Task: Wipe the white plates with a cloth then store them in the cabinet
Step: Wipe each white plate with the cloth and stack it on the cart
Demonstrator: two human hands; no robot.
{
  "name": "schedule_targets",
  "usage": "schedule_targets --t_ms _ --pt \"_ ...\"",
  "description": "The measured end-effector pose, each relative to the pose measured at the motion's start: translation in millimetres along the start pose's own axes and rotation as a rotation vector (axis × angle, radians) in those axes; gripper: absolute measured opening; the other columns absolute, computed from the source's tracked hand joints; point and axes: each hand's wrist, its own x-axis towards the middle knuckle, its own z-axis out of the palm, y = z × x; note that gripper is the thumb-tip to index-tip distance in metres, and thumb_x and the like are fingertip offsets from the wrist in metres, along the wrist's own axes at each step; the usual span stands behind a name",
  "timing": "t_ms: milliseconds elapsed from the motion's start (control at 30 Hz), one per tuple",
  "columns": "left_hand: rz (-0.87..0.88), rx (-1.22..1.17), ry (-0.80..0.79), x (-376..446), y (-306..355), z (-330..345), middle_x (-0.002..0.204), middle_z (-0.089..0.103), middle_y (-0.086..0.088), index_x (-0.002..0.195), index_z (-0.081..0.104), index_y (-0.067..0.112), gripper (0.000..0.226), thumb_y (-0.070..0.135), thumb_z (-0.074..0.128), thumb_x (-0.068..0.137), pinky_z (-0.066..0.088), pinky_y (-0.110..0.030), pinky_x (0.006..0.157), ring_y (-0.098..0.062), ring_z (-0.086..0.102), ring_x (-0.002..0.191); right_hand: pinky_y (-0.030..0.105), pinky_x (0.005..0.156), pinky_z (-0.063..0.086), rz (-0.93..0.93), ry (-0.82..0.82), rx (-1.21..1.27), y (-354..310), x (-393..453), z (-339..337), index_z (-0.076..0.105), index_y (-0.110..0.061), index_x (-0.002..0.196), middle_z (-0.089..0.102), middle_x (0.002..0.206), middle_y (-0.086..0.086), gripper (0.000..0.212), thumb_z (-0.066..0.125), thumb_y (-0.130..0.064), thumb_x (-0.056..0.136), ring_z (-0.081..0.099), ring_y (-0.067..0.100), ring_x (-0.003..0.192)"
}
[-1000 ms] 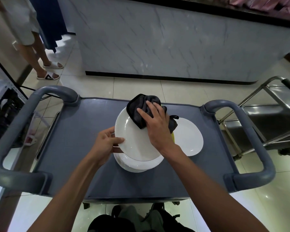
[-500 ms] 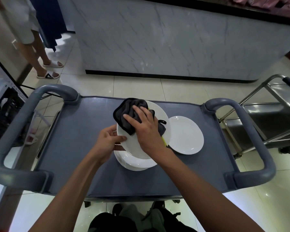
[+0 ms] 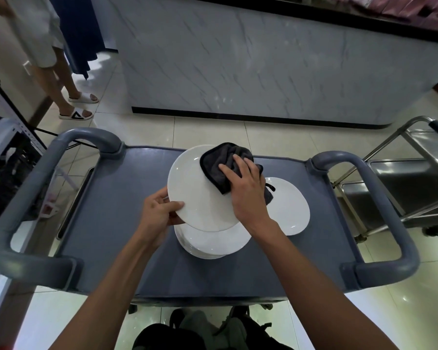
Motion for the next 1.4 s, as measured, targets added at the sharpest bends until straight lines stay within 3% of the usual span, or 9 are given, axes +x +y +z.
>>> schedule_targets --t_ms 100,300,467,833,1033,1400 --pt "0.009 -0.040 0.035 4 1 -2 0.095 0.077 -0.009 0.112 0.070 0.010 0.036 -0.012 0.057 0.087 0.062 -0.041 0.064 -0.027 0.073 0.079 0.052 0.113 0.028 0.009 -0.021 -0.002 -4 -17 3 0.047 -0.034 0.147 0.027 0.162 0.003 0.075 0.049 0.009 0.086 0.019 0.028 0.149" --pt "0.018 -0.054 0.063 8 5 3 0.093 0.076 -0.012 0.107 0.070 0.009 0.035 -0.014 0.055 0.086 0.060 -0.051 0.073 -0.035 0.071 0.080 0.055 0.108 0.034 -0.043 -0.022 0.087 -36 -52 19 0.055 -0.032 0.140 0.038 0.157 0.008 0.070 0.057 0.006 0.082 0.033 0.033 0.143" --pt "0.023 -0.048 0.074 10 10 -5 0.091 0.076 -0.013 0.104 0.072 0.010 0.034 -0.013 0.055 0.086 0.062 -0.047 0.067 -0.033 0.071 0.077 0.056 0.106 0.038 -0.139 0.002 0.128 -47 -66 25 0.063 -0.029 0.134 0.045 0.152 0.010 0.069 0.064 0.009 0.076 0.040 0.036 0.140" --pt "0.021 -0.004 0.019 7 14 -12 0.089 0.077 -0.008 0.111 0.070 0.012 0.040 -0.014 0.055 0.085 0.063 -0.047 0.067 -0.028 0.072 0.073 0.059 0.107 0.036 -0.046 0.036 0.093 -11 -57 13 0.059 -0.028 0.138 0.042 0.154 0.011 0.079 0.054 0.016 0.072 0.036 0.037 0.141" --pt "-0.015 0.022 -0.056 3 8 -9 0.091 0.077 -0.013 0.110 0.071 0.010 0.038 -0.015 0.057 0.084 0.063 -0.045 0.064 -0.030 0.073 0.075 0.057 0.108 0.035 -0.005 0.131 0.091 2 -29 0 0.058 -0.027 0.140 0.041 0.155 0.011 0.073 0.056 0.015 0.080 0.033 0.036 0.142" --pt "-0.029 0.103 -0.123 7 8 -5 0.090 0.075 -0.014 0.113 0.071 0.007 0.040 -0.015 0.059 0.082 0.060 -0.039 0.058 -0.029 0.071 0.072 0.059 0.109 0.031 -0.049 0.131 0.068 -10 0 -5 0.055 -0.028 0.142 0.036 0.158 0.010 0.069 0.056 0.010 0.084 0.027 0.034 0.145"
